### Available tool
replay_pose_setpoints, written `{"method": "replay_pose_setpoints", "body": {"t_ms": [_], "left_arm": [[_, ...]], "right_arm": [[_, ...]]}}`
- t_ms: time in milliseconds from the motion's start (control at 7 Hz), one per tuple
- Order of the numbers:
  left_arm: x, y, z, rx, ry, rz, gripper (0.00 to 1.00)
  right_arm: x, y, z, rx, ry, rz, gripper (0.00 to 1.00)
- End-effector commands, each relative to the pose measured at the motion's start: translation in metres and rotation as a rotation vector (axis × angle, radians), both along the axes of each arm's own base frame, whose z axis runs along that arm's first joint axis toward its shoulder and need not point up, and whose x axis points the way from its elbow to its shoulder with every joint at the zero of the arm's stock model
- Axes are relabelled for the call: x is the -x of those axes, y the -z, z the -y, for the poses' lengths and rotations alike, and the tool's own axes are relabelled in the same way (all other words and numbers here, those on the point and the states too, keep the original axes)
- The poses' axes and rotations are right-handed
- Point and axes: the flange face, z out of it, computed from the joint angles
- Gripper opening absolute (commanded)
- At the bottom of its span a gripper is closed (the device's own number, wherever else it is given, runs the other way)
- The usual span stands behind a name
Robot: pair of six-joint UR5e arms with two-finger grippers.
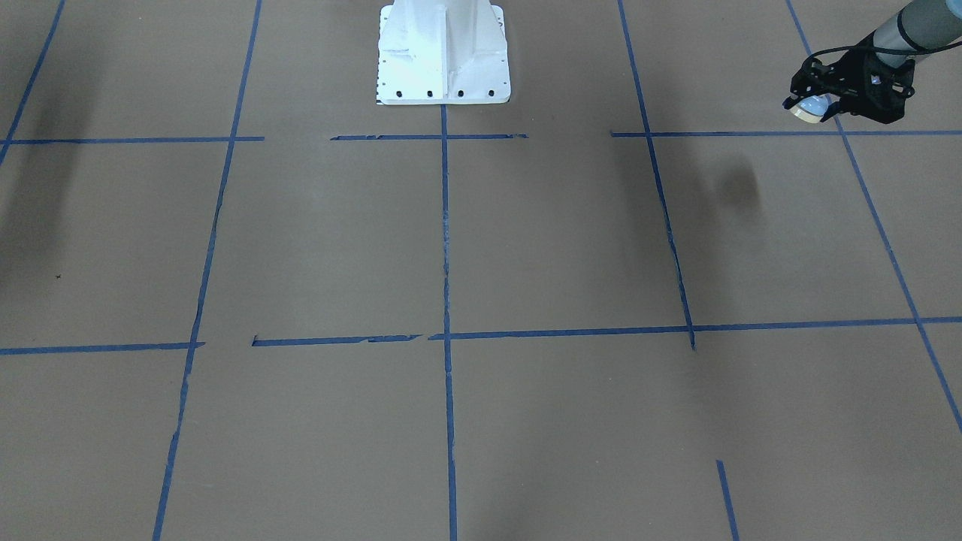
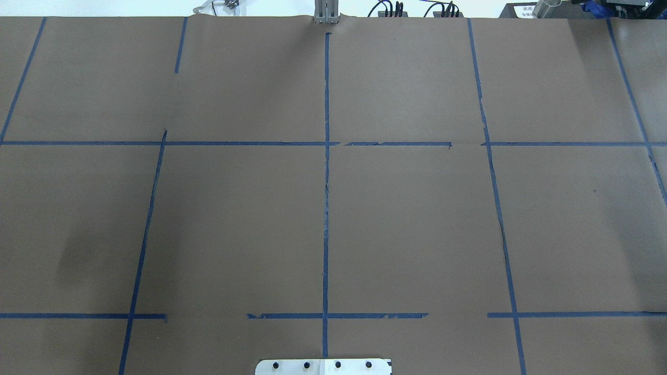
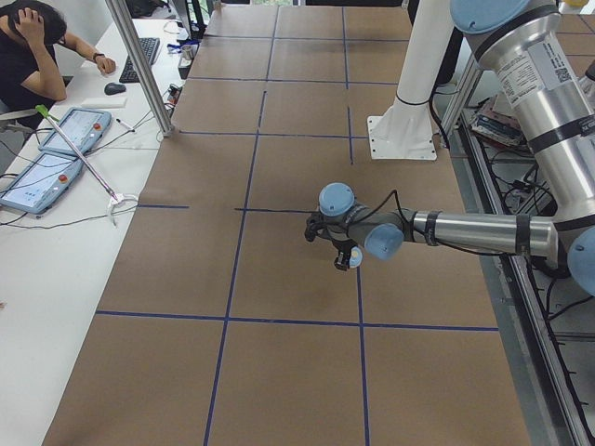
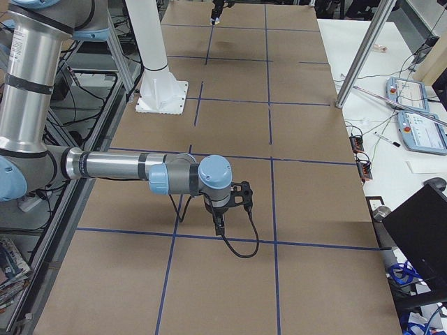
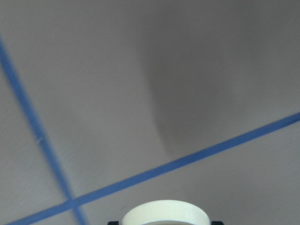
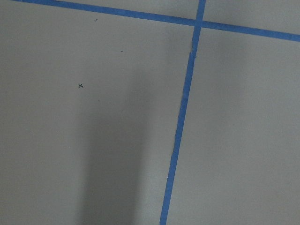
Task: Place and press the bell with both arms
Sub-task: 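Carry the blue bell with the left gripper toward the table center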
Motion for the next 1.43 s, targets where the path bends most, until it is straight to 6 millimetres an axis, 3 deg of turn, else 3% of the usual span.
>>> {"method": "replay_pose_setpoints", "body": {"t_ms": [0, 143, 286, 429, 714, 857, 1000, 1143, 1286], "left_arm": [[-0.069, 0.128, 0.086, 0.067, 0.071, -0.009, 0.00], [-0.120, 0.200, 0.112, 0.108, 0.056, 0.014, 0.00], [-0.193, 0.265, 0.115, 0.173, 0.016, 0.045, 0.00], [-0.259, 0.318, 0.145, 0.223, 0.095, 0.100, 0.00], [-0.354, 0.378, 0.197, 0.298, 0.132, 0.169, 0.02], [-0.403, 0.405, 0.230, 0.318, 0.173, 0.201, 0.05], [-0.453, 0.391, 0.243, 0.310, 0.200, 0.166, 0.06], [-0.487, 0.378, 0.245, 0.320, 0.228, 0.154, 0.08], [-0.504, 0.379, 0.238, 0.308, 0.236, 0.181, 0.08]], "right_arm": [[0.000, -0.001, 0.000, 0.003, 0.000, 0.000, 1.00], [0.000, -0.001, 0.000, 0.003, 0.000, 0.000, 1.00], [0.000, 0.000, 0.000, 0.002, -0.001, 0.000, 1.00], [0.000, 0.000, 0.000, 0.002, -0.001, 0.000, 1.00], [0.000, 0.000, 0.000, 0.004, -0.002, 0.002, 1.00], [0.001, 0.001, 0.000, 0.004, -0.002, 0.012, 1.00], [0.001, 0.001, 0.000, 0.006, -0.001, 0.020, 1.00], [0.001, 0.001, 0.000, 0.006, -0.001, 0.020, 1.00], [0.001, 0.000, -0.001, 0.007, -0.001, 0.020, 1.00]]}}
